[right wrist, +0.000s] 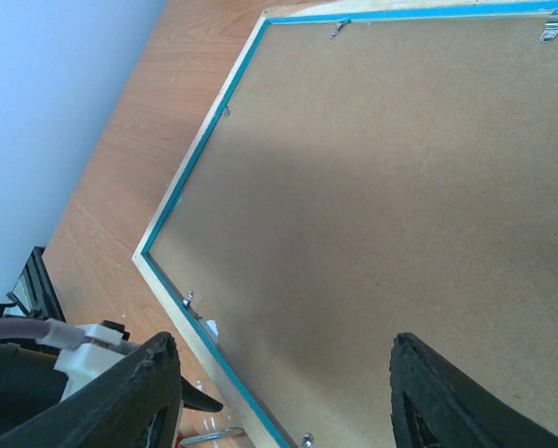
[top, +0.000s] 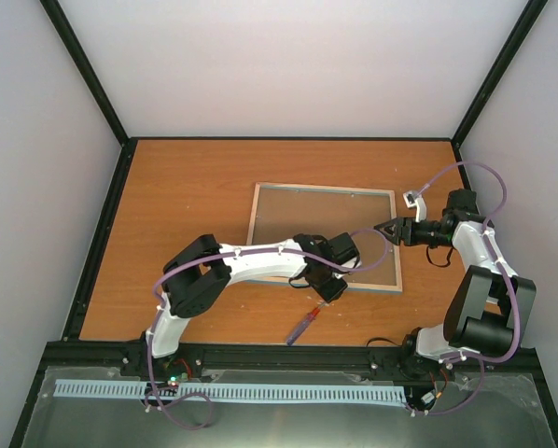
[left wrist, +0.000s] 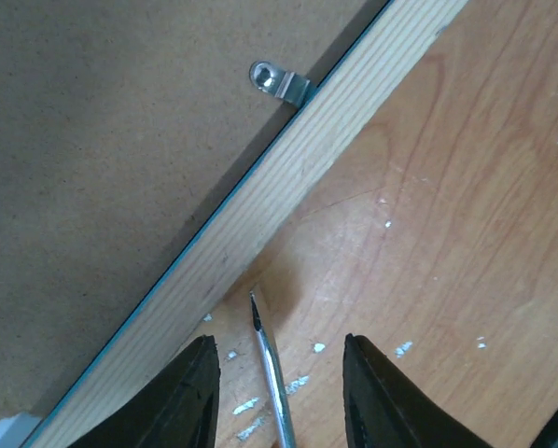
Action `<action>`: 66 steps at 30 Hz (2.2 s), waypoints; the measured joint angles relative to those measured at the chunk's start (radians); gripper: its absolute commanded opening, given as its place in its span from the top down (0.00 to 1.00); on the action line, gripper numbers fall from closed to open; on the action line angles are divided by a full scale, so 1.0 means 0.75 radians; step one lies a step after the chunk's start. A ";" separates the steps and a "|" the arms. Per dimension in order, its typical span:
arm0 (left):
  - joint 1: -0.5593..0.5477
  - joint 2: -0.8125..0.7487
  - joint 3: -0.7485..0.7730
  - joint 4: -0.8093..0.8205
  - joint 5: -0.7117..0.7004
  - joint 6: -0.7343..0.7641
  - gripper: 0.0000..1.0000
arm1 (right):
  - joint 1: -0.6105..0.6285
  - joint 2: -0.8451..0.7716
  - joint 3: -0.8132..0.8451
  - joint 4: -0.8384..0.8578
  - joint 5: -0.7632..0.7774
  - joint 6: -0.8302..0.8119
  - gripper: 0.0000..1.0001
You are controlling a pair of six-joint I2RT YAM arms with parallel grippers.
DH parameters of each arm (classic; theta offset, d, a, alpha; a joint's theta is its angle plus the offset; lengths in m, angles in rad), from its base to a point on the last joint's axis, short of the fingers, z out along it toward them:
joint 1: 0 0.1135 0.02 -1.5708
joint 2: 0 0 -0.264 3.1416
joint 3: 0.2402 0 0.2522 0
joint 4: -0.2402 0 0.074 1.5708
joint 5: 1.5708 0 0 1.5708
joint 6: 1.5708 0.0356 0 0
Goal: Take the photo out of the frame
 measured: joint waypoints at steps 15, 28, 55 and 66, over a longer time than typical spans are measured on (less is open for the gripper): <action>-0.010 0.048 0.032 -0.062 0.014 0.011 0.74 | -0.005 0.045 0.010 -0.021 -0.026 -0.022 0.42; -0.024 0.101 0.048 -0.087 -0.018 -0.018 0.99 | -0.009 0.057 0.015 -0.036 -0.041 -0.034 0.42; 0.428 -0.700 -0.512 1.010 0.133 -0.571 0.99 | 0.083 -0.041 0.226 -0.144 -0.408 -0.060 0.29; 0.423 -0.771 -0.657 1.460 0.092 -0.776 0.99 | 0.481 -0.107 0.143 -0.104 -0.434 -0.047 0.40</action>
